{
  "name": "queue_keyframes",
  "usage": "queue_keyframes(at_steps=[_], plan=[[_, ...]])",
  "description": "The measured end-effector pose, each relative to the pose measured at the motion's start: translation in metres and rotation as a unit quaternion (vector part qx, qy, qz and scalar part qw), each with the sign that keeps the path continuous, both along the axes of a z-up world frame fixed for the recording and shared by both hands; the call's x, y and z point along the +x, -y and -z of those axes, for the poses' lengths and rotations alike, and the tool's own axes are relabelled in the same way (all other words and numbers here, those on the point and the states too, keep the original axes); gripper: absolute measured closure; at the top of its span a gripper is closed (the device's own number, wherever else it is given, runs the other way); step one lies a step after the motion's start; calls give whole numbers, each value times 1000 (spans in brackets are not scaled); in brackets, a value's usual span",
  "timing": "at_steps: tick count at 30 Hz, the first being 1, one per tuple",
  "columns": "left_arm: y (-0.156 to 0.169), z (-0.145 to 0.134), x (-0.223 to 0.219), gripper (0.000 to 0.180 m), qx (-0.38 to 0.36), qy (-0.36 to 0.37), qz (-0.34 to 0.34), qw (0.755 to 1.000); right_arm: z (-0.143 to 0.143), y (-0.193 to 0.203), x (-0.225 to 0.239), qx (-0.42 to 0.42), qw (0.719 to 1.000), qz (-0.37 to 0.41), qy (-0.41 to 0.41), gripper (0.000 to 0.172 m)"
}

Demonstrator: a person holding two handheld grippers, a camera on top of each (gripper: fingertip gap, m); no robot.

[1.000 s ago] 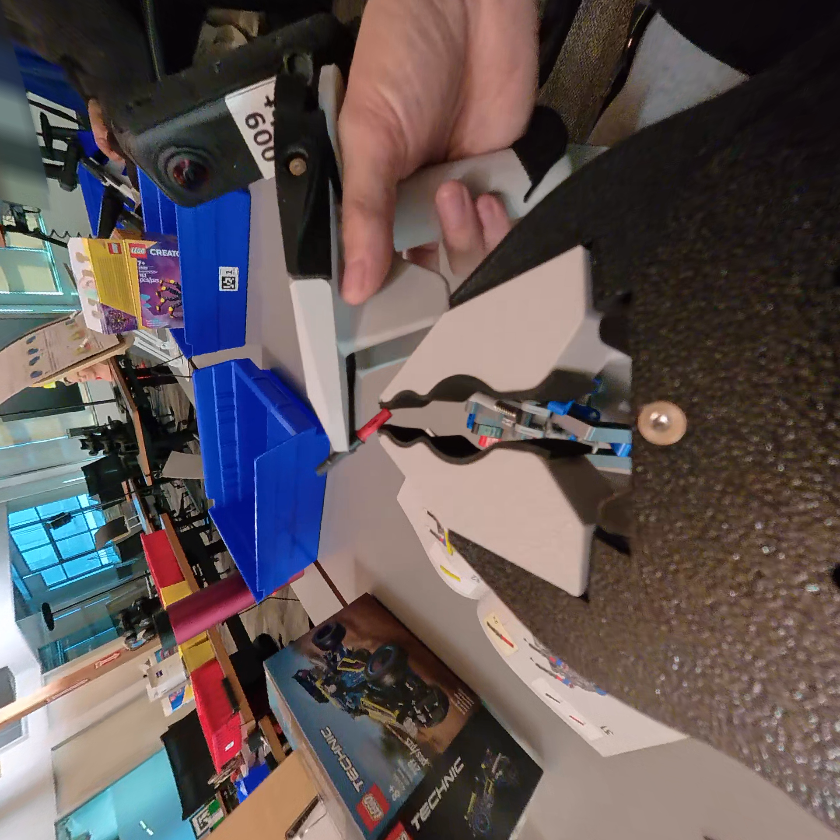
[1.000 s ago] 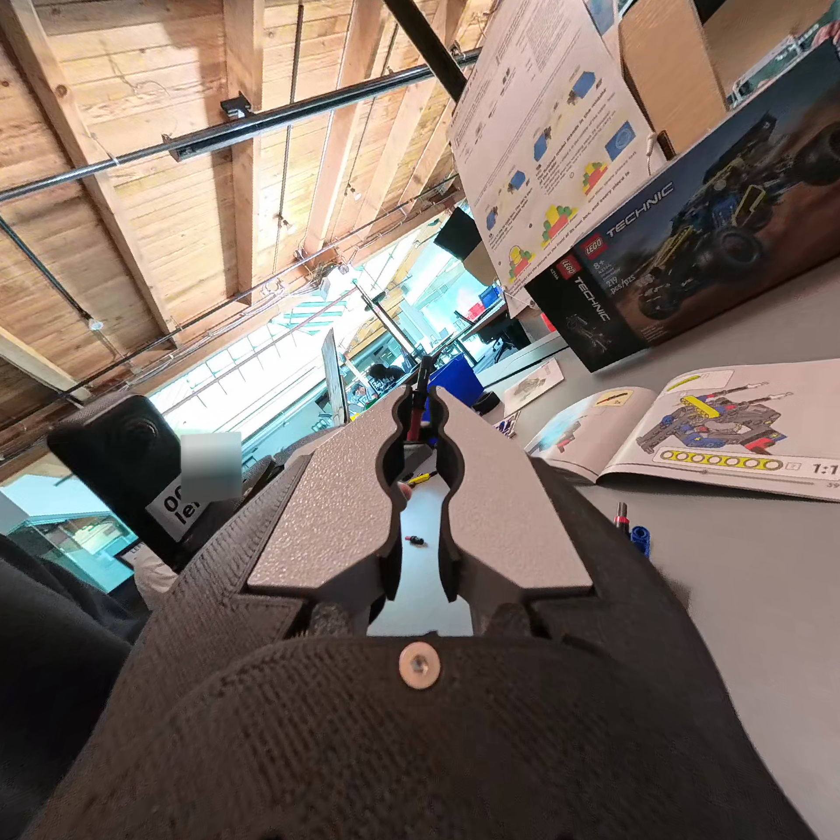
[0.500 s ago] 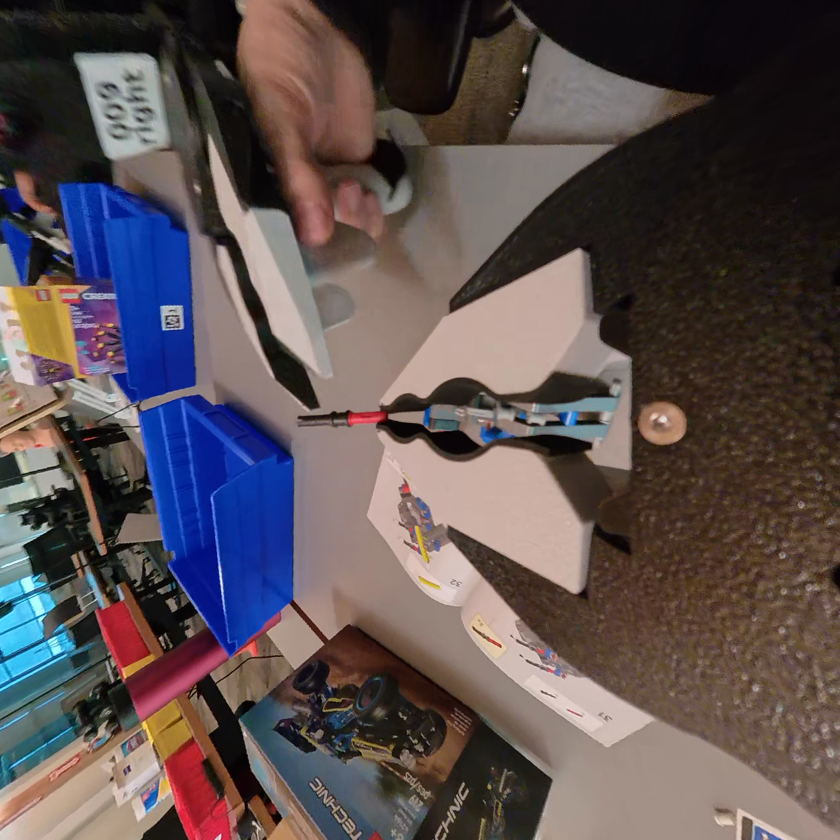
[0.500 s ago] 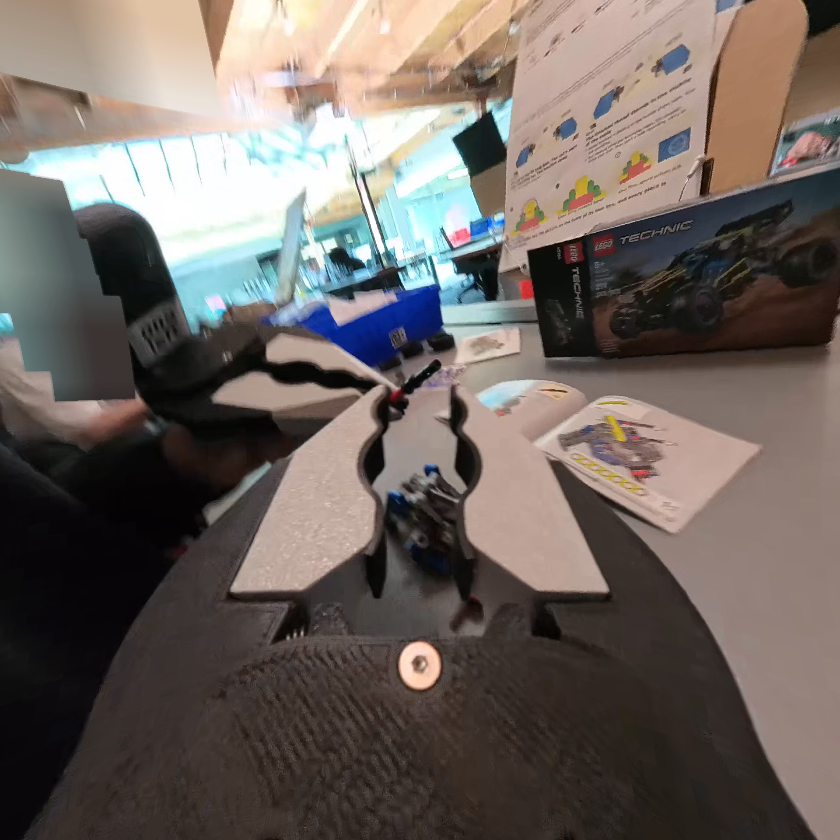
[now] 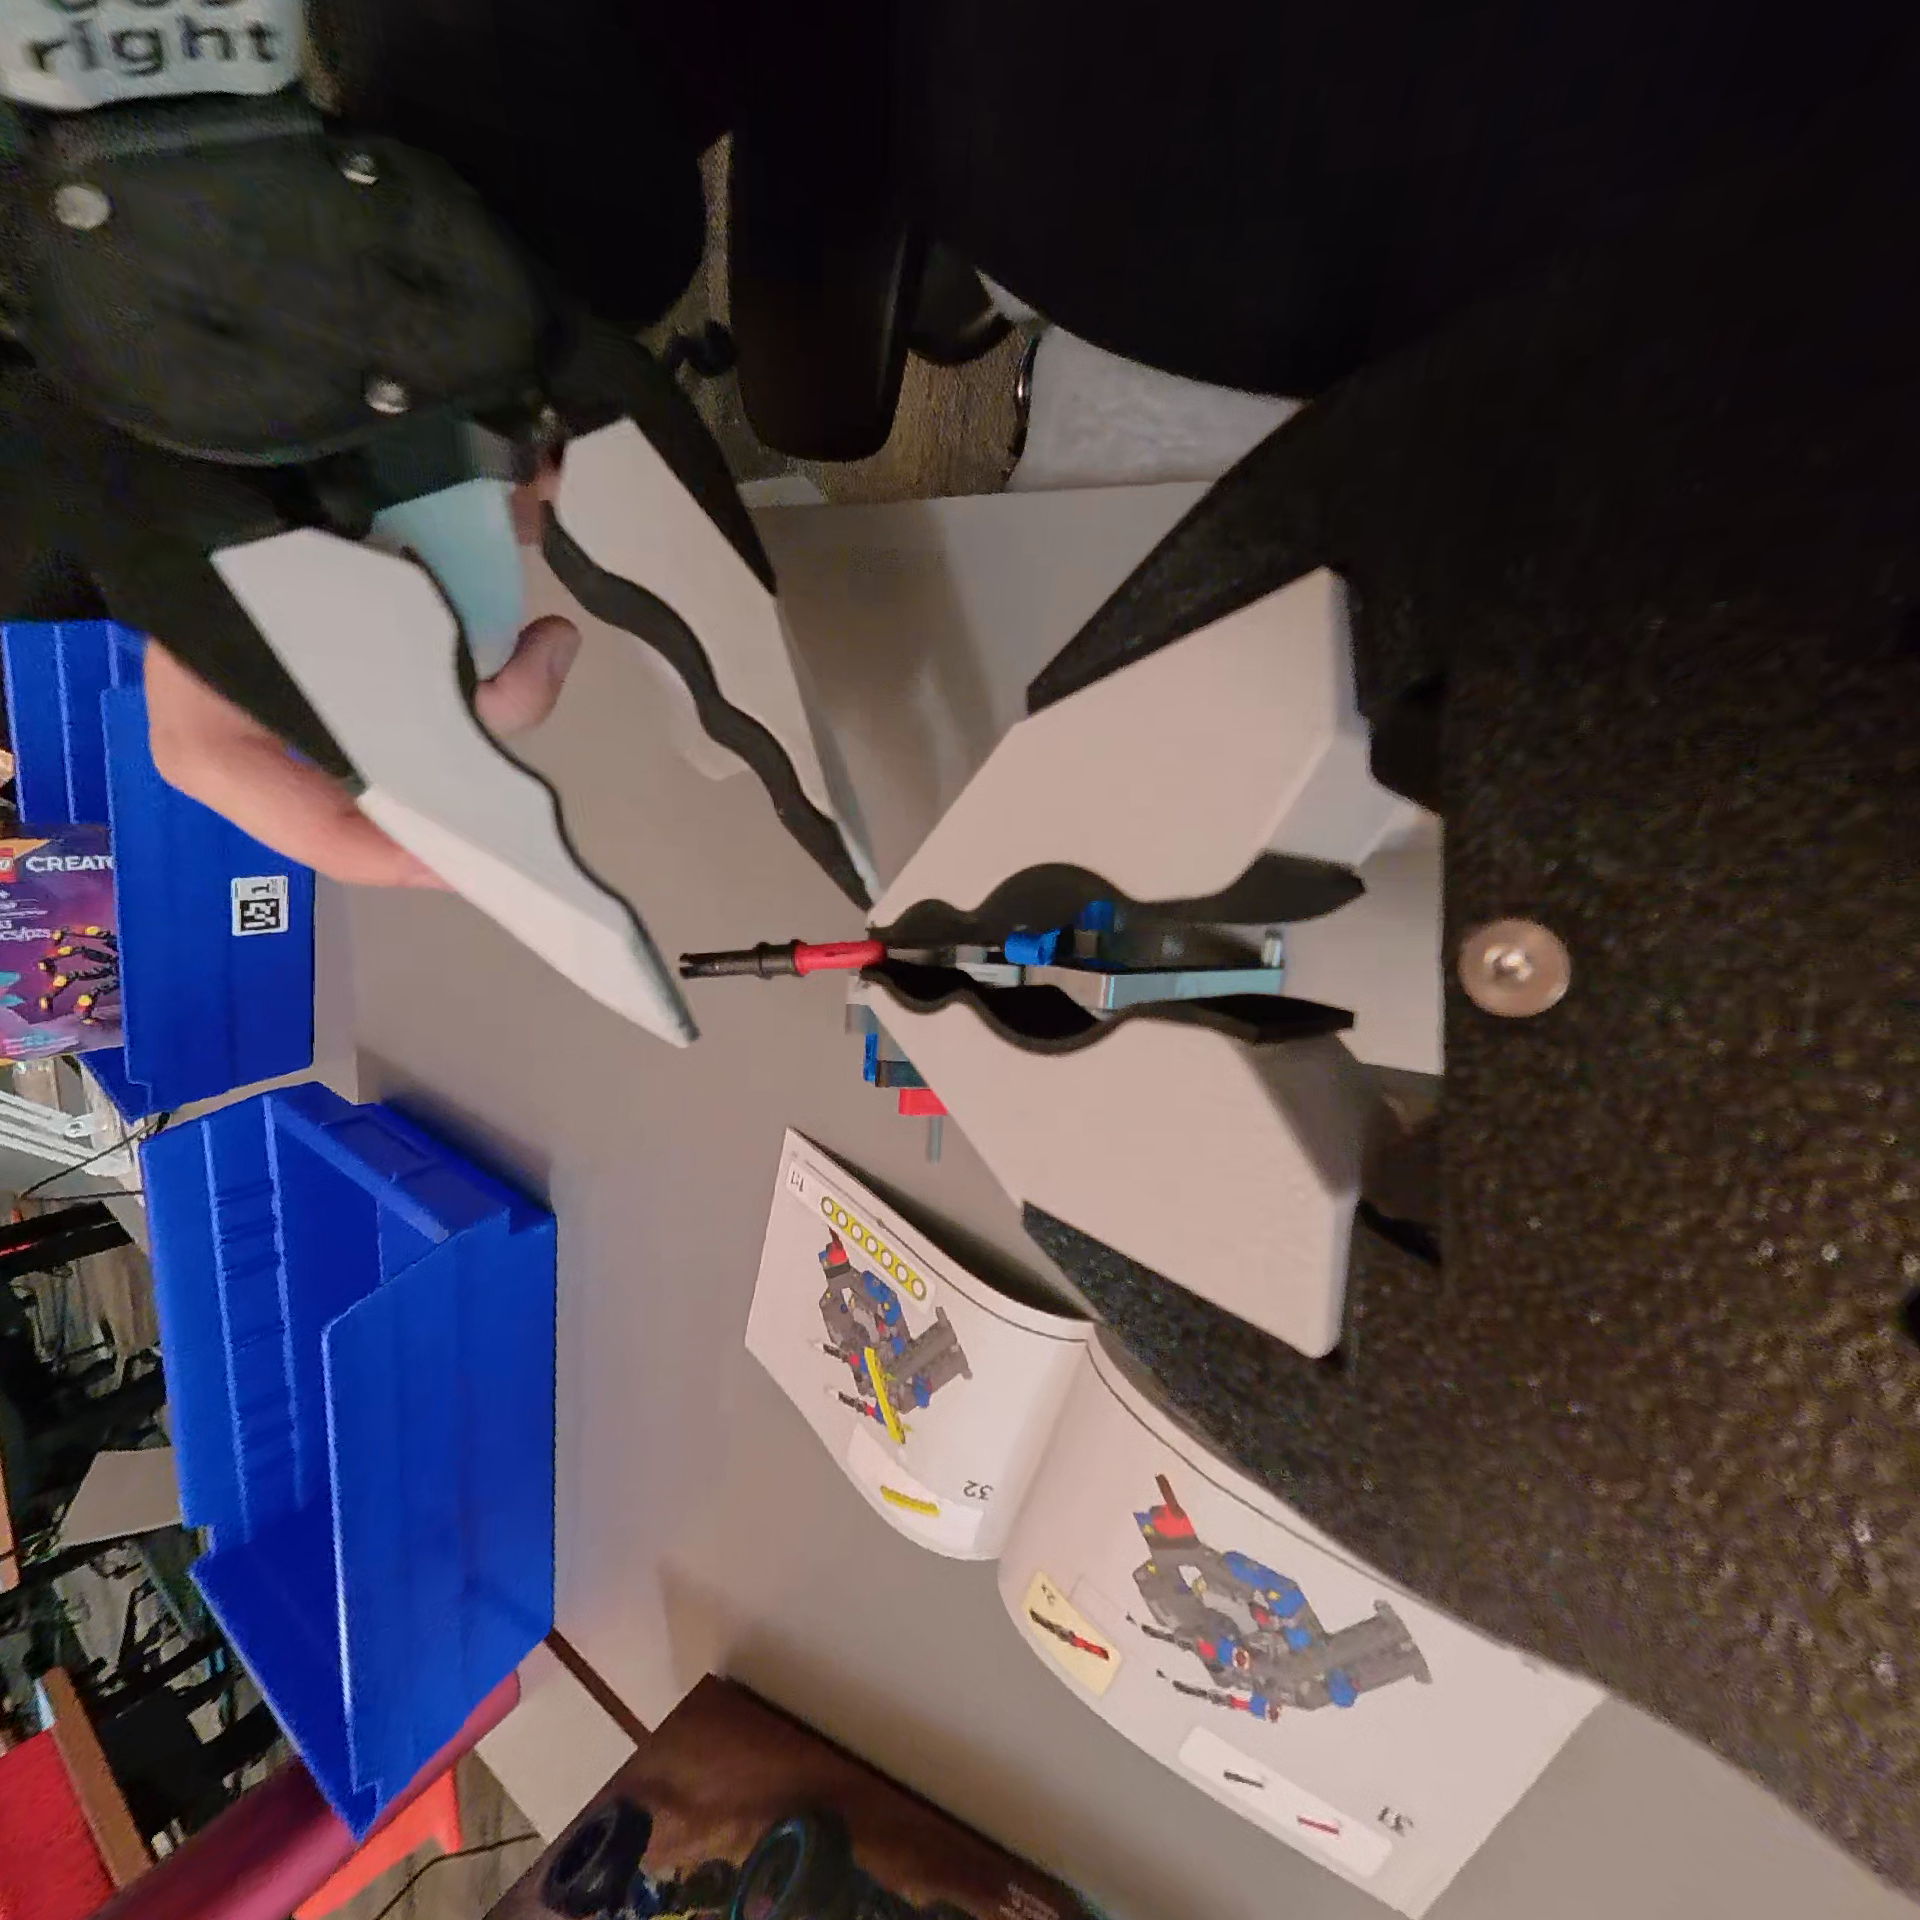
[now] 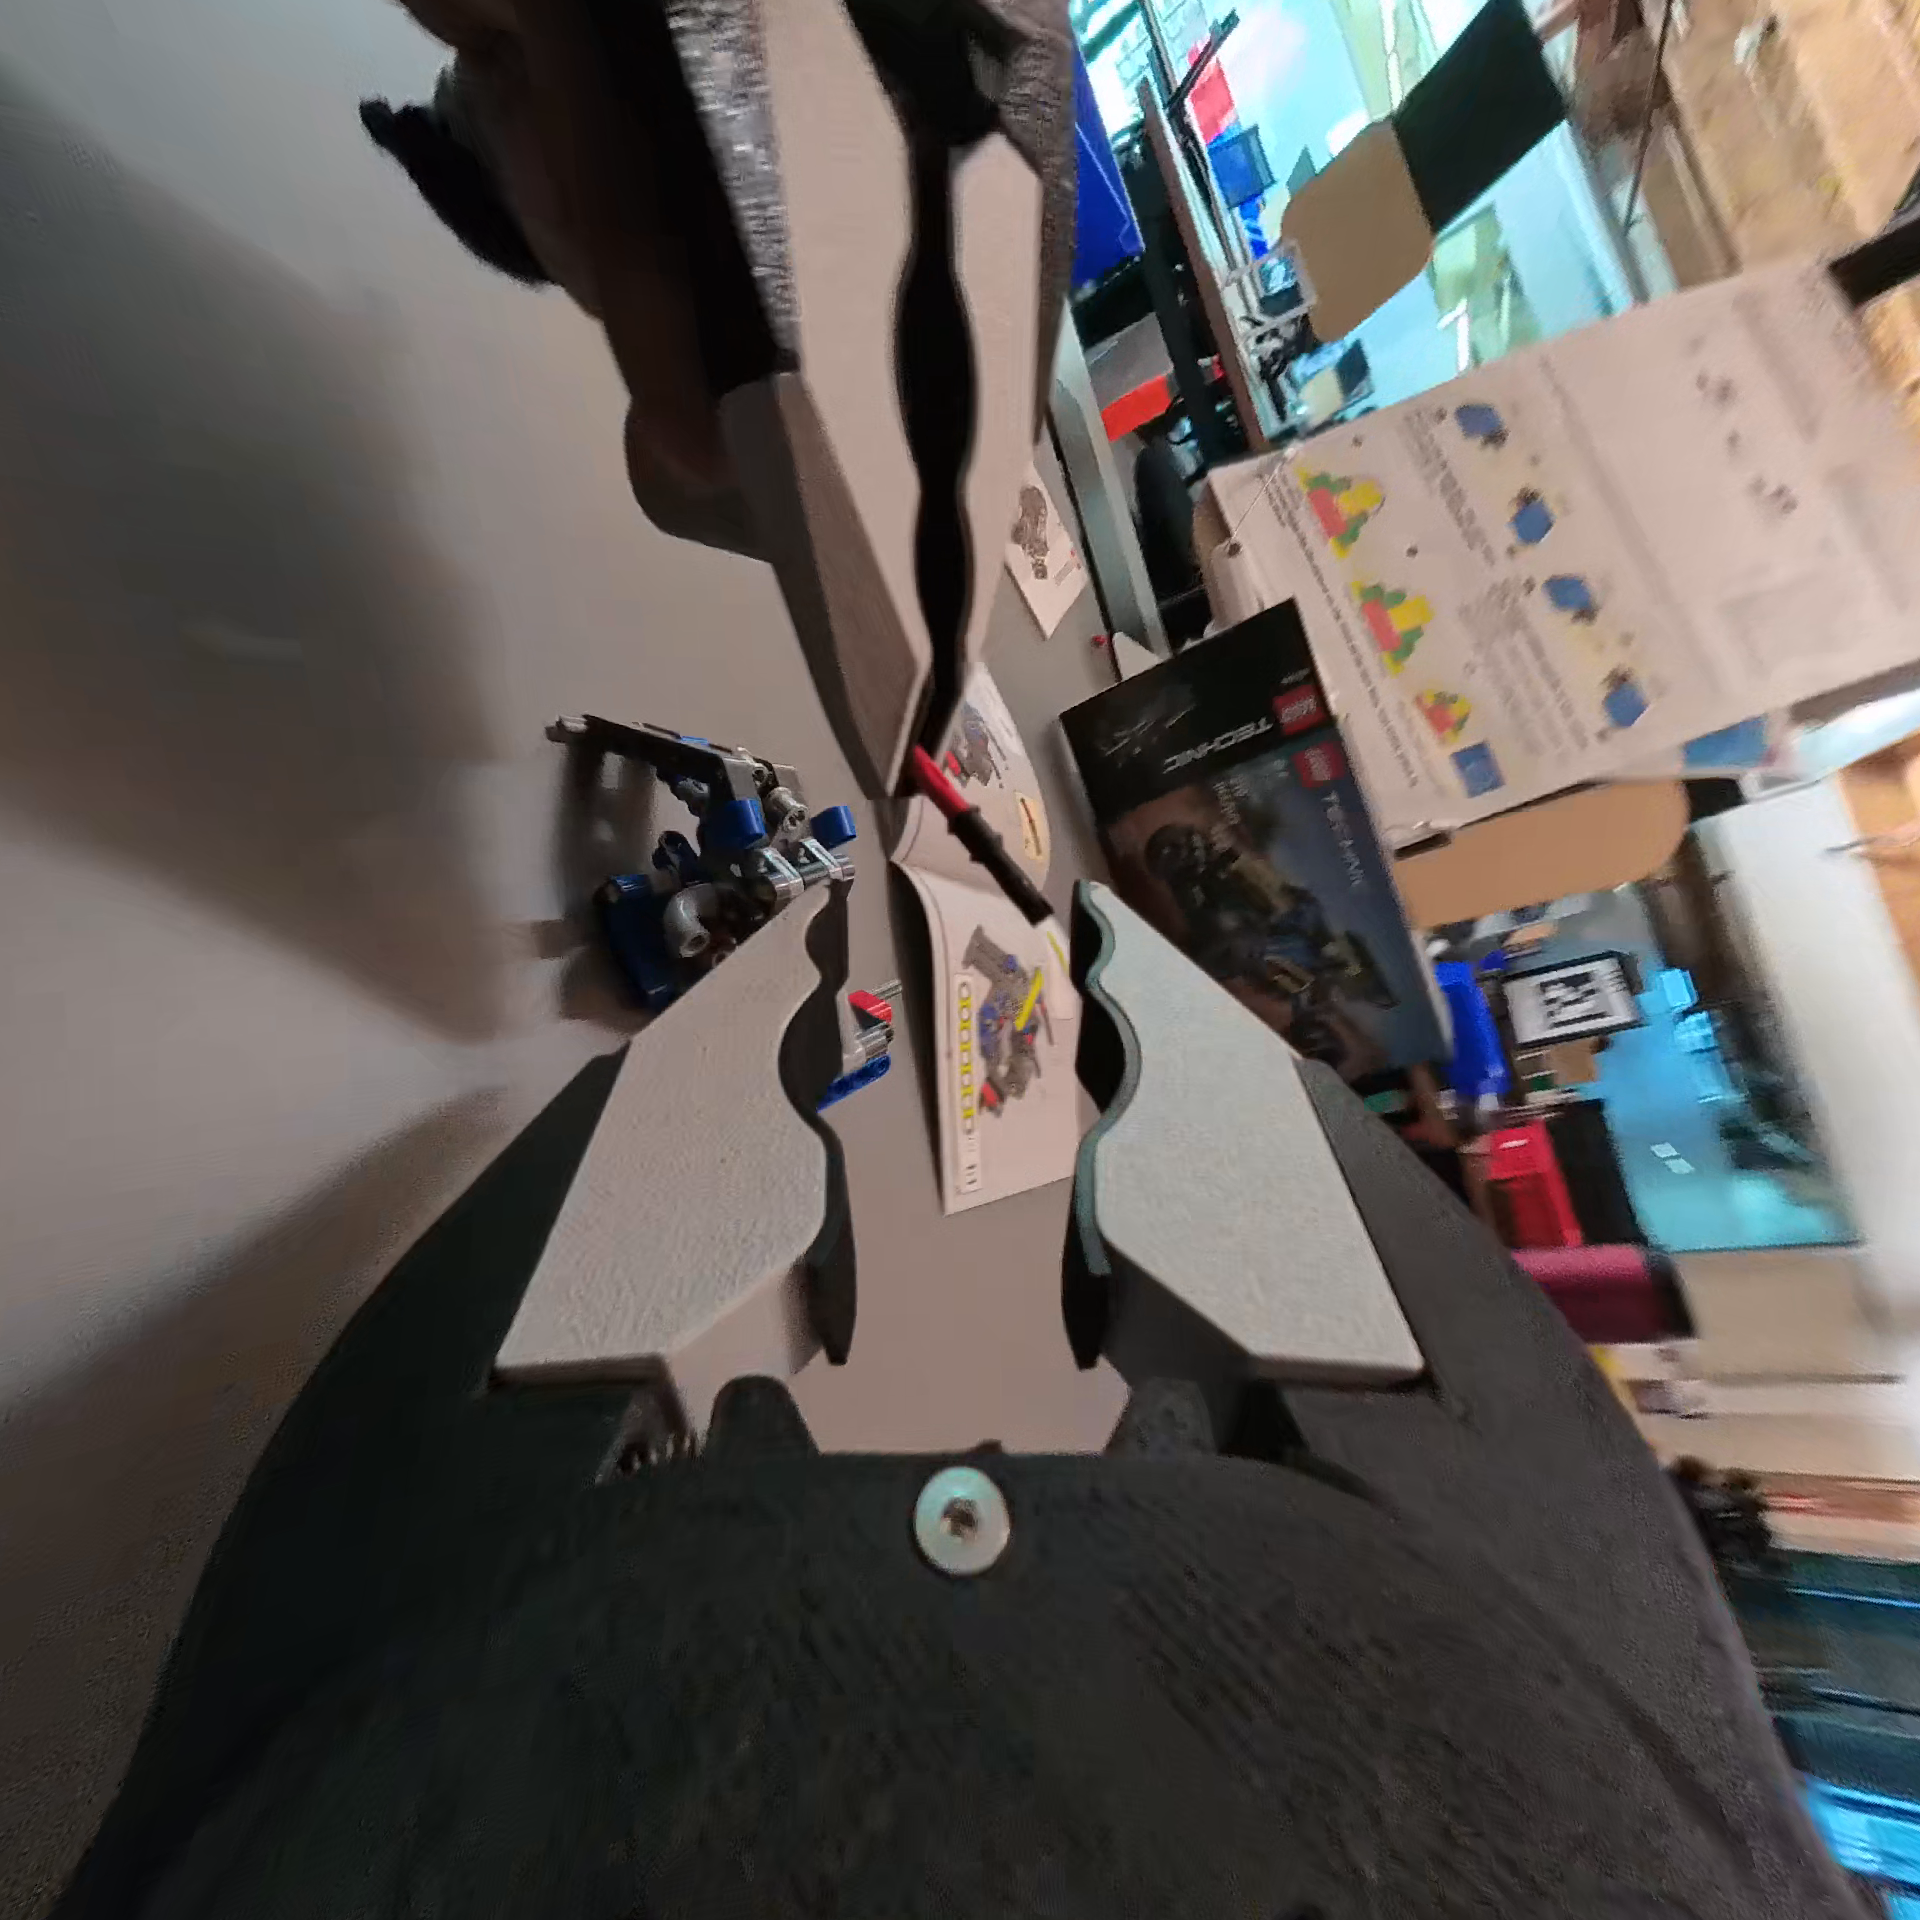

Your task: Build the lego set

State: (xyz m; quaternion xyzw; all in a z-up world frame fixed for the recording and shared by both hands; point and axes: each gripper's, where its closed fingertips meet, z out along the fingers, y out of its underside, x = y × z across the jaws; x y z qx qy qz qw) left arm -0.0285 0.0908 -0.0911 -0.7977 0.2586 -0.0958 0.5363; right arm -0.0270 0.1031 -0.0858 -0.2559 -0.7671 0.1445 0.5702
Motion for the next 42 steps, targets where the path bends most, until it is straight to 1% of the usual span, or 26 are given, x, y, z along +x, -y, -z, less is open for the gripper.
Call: queue_keyframes(at_steps=[4, 7, 11, 15, 17, 18, 21, 29, 37, 40, 42], plan=[[1, 4, -2, 180, -21, 16, -6, 1000, 9, -2, -2, 74, 997, 20, 6, 137], [-1, 9, 1, 180, -36, 32, -3, 999, 4, -3, -2, 127, 991, 35, -22, 143], [-1, 14, 5, 180, -59, 51, -2, 997, 10, -2, -2, 165, 985, 41, -18, 145], [-4, 15, 7, 180, -72, 63, -8, 995, 10, 9, -6, 208, 977, 26, -35, 156], [-6, 14, 5, 180, -72, 63, -14, 995, 10, 4, -8, 246, 967, 43, -44, 165], [-6, 15, 5, 180, -76, 63, -15, 995, 9, 3, -9, 257, 964, 44, -50, 168], [-7, 14, 5, 180, -77, 67, -18, 995, 10, -1, -10, 241, 967, 59, -59, 168], [-10, 11, 5, 180, -75, 73, -19, 994, 8, -6, -10, 261, 960, 71, -69, 168], [-11, 10, 3, 180, -32, 28, -15, 999, 8, -8, -12, 235, 966, 81, -66, 169], [-11, 8, 2, 180, -25, 28, -14, 999, 8, -6, -10, 220, 971, 72, -63, 168], [-11, 10, 3, 180, -32, 34, -12, 999, 10, -5, -9, 195, 977, 63, -51, 168]])
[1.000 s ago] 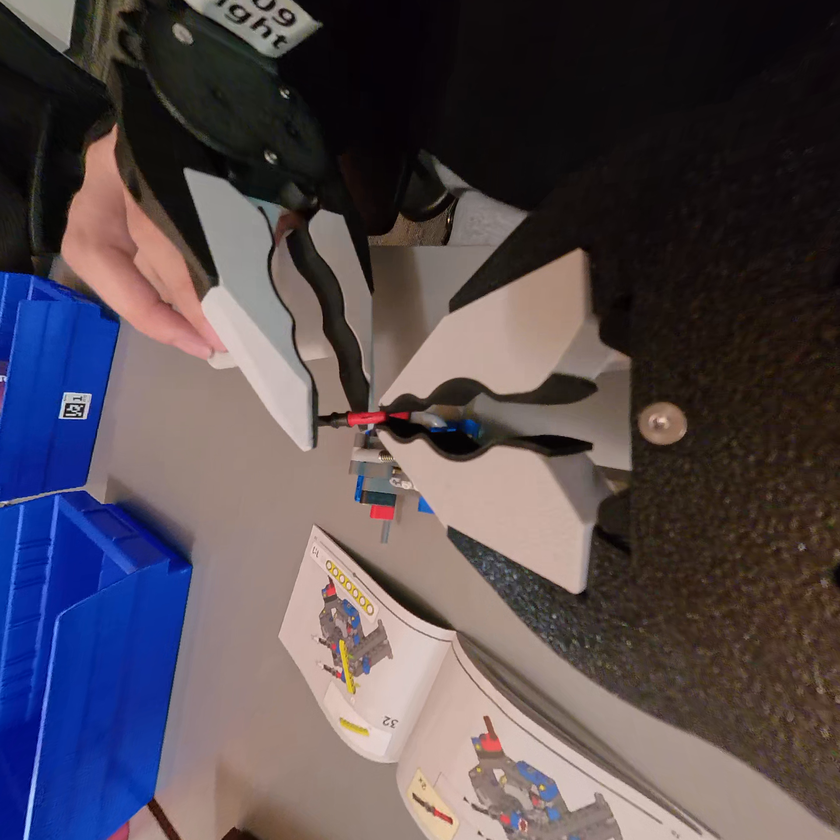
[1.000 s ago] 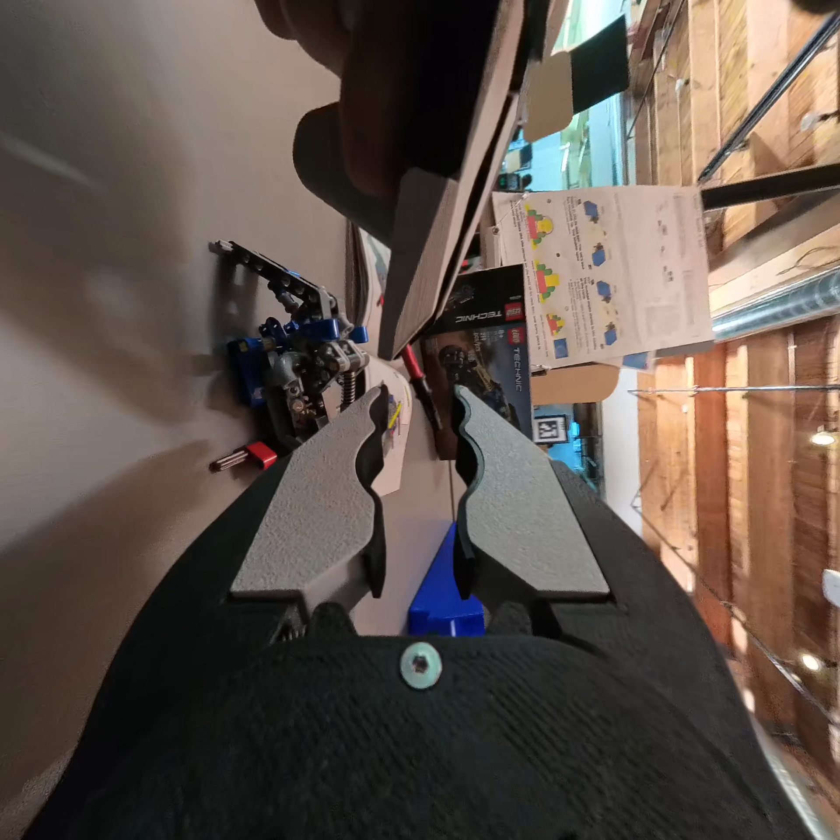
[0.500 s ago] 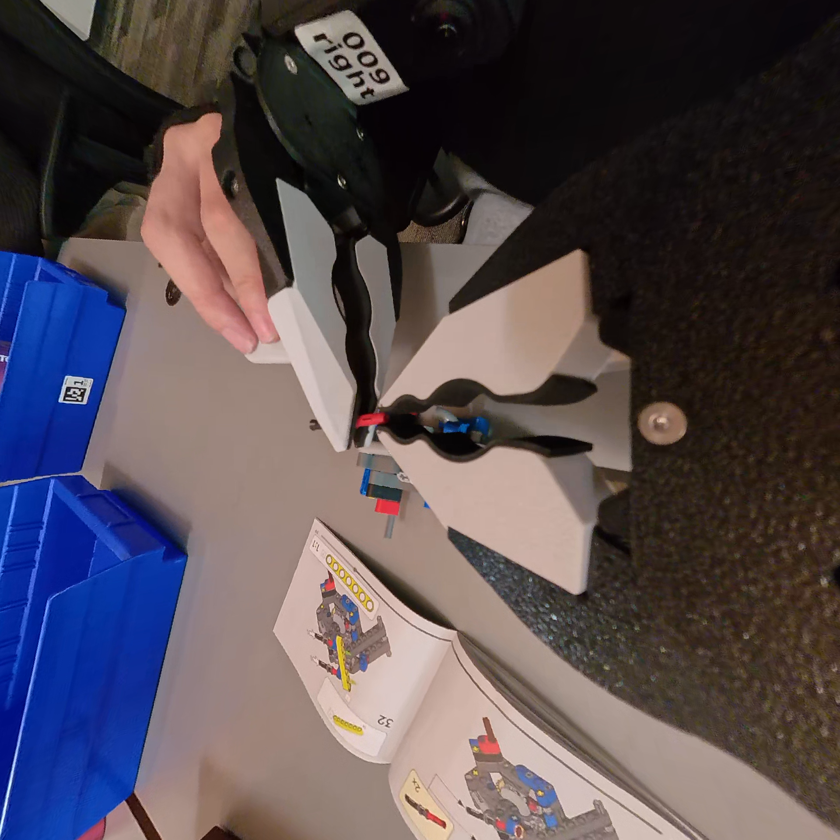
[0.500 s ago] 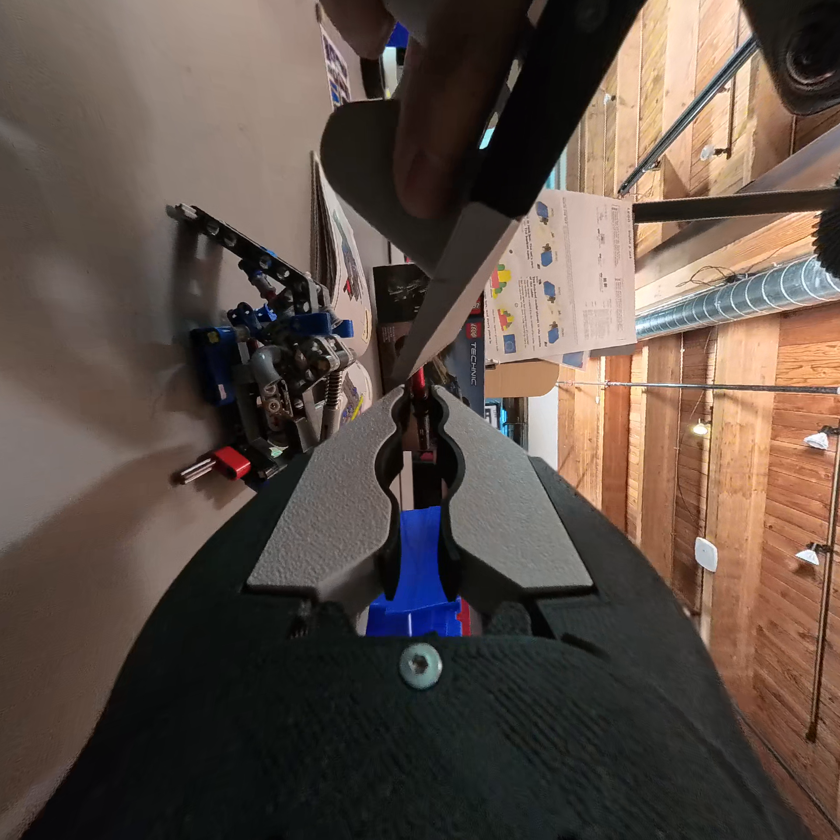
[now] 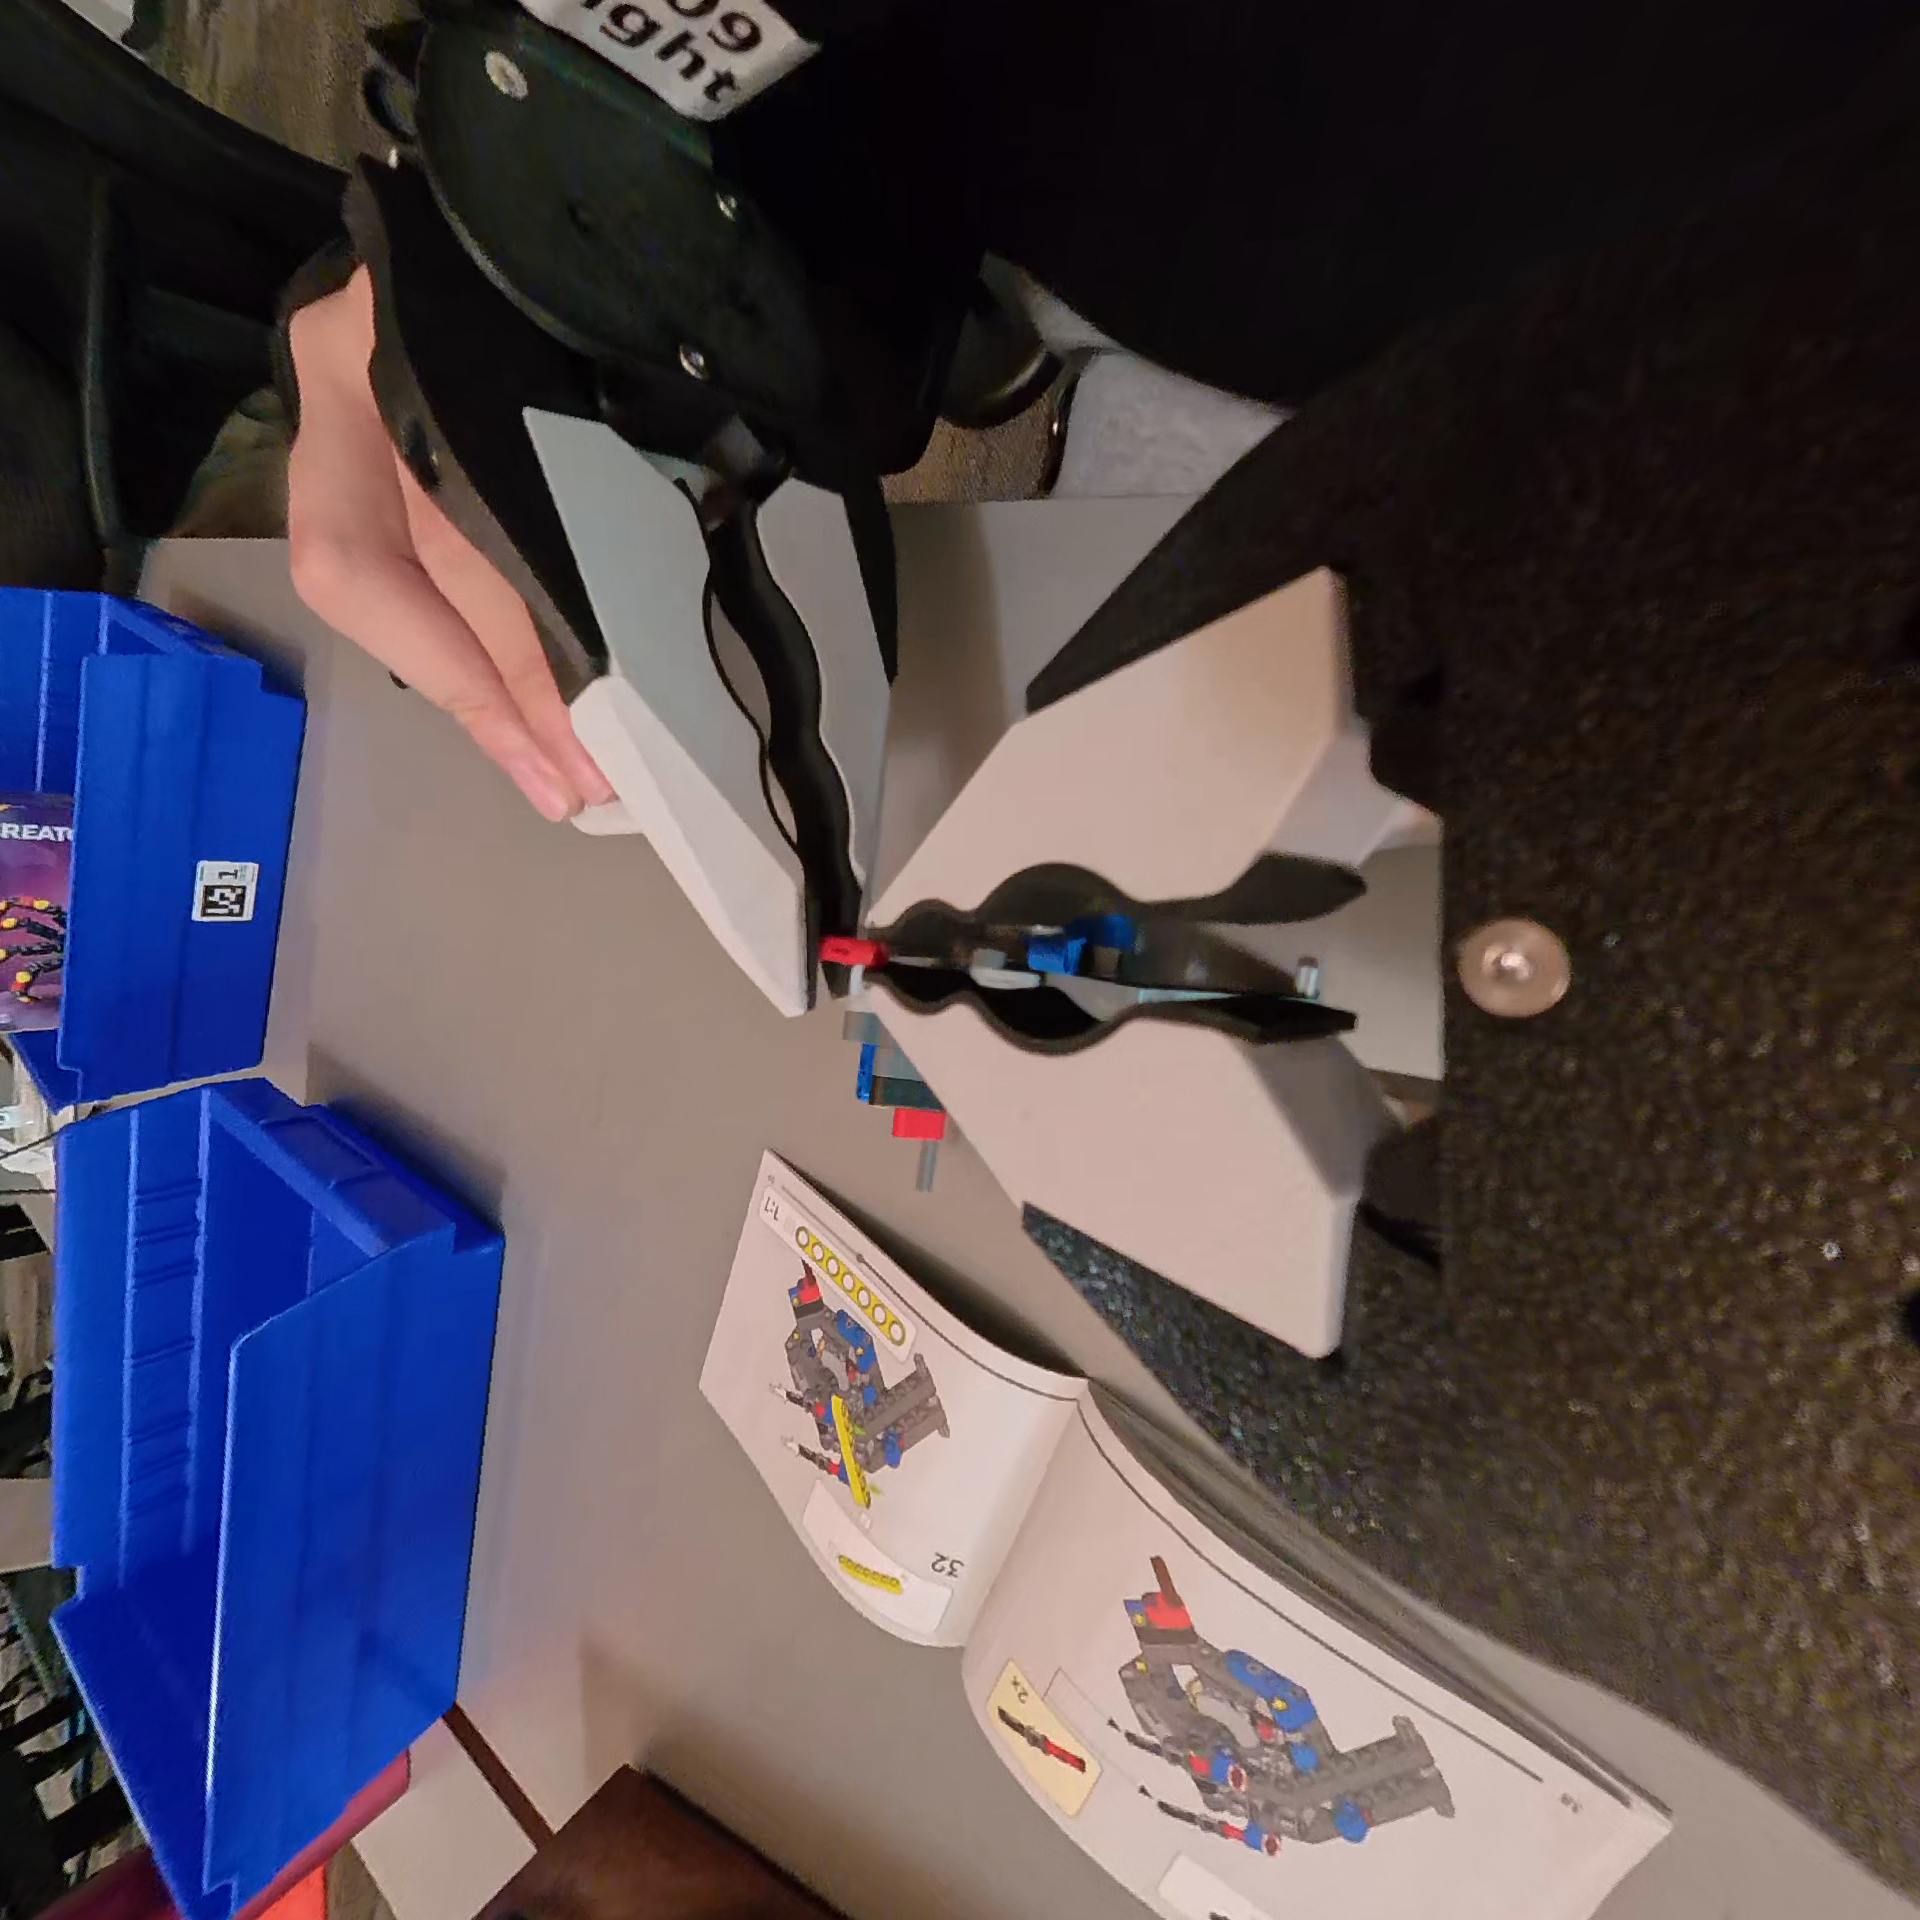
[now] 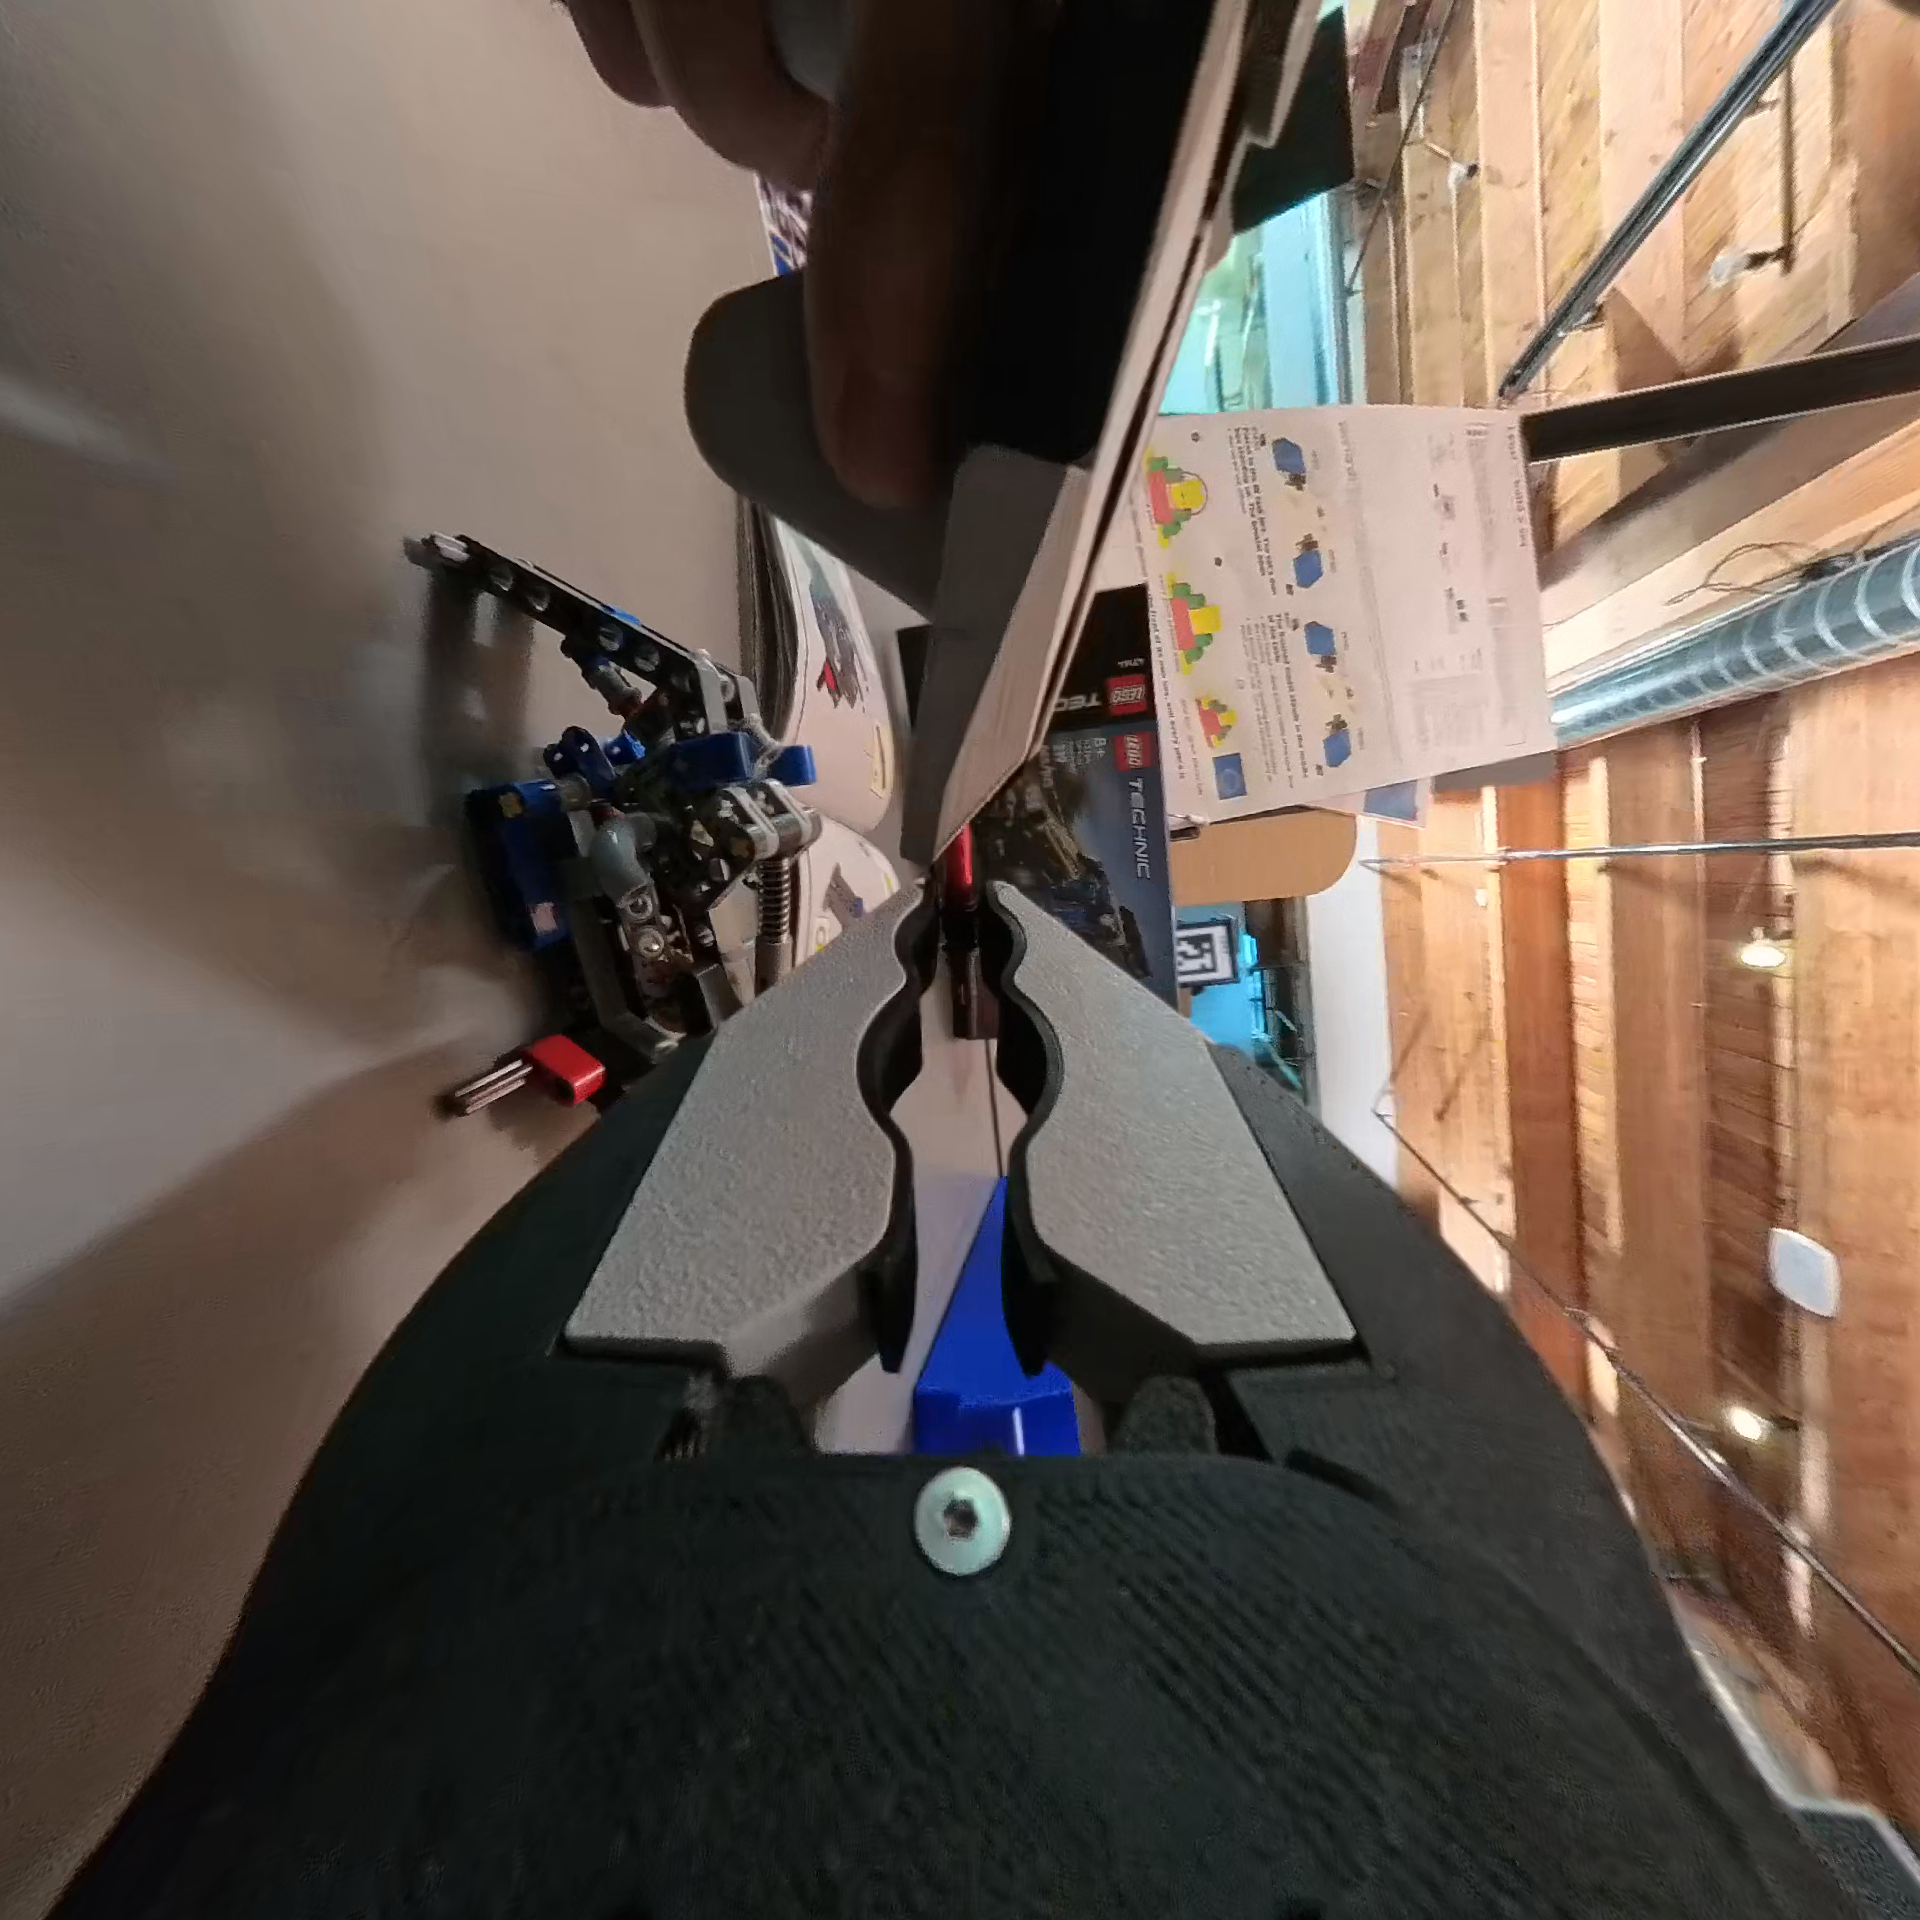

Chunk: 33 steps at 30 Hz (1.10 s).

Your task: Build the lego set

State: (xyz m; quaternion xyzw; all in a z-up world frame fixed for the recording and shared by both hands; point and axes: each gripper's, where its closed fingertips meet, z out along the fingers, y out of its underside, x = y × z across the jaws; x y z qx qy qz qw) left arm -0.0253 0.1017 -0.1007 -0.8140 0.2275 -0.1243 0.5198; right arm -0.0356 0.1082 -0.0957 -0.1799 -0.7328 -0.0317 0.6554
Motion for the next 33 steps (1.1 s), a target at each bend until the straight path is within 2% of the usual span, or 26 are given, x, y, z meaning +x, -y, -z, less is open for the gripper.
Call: queue_keyframes(at_steps=[5, 8, 11, 14, 18, 21, 23, 33], plan=[[0, -1, 0, 180, 2, 3, 6, 1000, 0, 0, 0, -40, 999, -8, 8, 168], [3, -3, 2, 180, 16, -1, 24, 1000, 0, 4, 2, -130, 991, -36, 23, 168], [5, -1, 0, 180, 24, -20, 36, 999, 0, 9, 8, -284, 955, -72, 55, 157], [9, -6, 1, 180, 47, -21, 62, 997, -4, 17, 16, -391, 909, -114, 90, 155], [16, -11, 5, 180, 88, -39, 104, 990, -7, 16, 17, -453, 876, -132, 105, 156], [23, -10, 9, 180, 109, -51, 127, 985, -12, 32, 20, -508, 834, -182, 118, 162], [27, -9, 12, 180, 118, -49, 139, 982, -13, 38, 21, -526, 818, -200, 120, 169], [33, -1, 13, 180, 122, -28, 135, 983, -3, 43, 22, -518, 822, -204, 116, 169]])
